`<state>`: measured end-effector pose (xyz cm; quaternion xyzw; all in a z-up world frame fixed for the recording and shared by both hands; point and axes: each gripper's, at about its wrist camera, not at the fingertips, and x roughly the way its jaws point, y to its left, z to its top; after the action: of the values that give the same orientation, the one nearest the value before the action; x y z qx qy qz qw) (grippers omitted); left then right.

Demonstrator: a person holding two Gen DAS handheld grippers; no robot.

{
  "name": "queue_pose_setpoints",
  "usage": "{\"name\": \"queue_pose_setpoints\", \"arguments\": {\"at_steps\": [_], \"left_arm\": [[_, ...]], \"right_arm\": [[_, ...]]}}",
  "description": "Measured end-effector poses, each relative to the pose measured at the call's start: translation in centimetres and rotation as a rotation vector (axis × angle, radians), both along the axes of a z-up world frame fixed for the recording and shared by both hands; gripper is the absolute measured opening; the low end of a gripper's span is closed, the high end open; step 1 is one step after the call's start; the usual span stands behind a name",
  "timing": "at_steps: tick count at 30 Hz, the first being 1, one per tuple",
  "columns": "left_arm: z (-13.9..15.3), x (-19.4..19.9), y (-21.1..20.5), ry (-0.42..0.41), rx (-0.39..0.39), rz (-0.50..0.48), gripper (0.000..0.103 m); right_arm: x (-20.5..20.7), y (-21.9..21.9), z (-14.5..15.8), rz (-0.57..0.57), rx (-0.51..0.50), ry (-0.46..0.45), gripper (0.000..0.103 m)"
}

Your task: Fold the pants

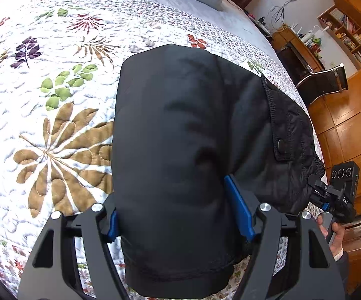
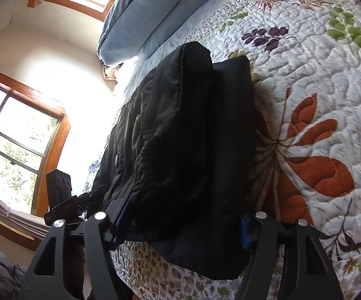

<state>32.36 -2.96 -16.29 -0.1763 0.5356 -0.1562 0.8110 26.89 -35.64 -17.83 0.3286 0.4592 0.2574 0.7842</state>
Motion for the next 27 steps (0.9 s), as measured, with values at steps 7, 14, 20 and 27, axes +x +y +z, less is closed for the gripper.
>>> {"name": "queue_pose_setpoints", "arguments": {"at_steps": [7,14,20,27], "left_arm": [[-0.2,0.7,3.5,-0.002,-0.001,0.057,0.073],[-1.5,0.8,7.3,0.016,-0.069,0.062,0.077],[-2.7,0.7,8.8,0.038,-0.122,0.049,0.083],[-2.5,-1.3,10.4,0.059,-0.144,0.096,0.089]], "right_arm": [[2.1,3.9,0.2,0.044,-0.006,0.0,0.068],[1.4,5.9,0.6,0.064,-0.016,-0.012,0.068],[1.8,5.8,0.2,0.044,-0.009,0.014,0.068],[1.1,3.8,0.9,-0.014,-0.009,0.044,0.079]]}}
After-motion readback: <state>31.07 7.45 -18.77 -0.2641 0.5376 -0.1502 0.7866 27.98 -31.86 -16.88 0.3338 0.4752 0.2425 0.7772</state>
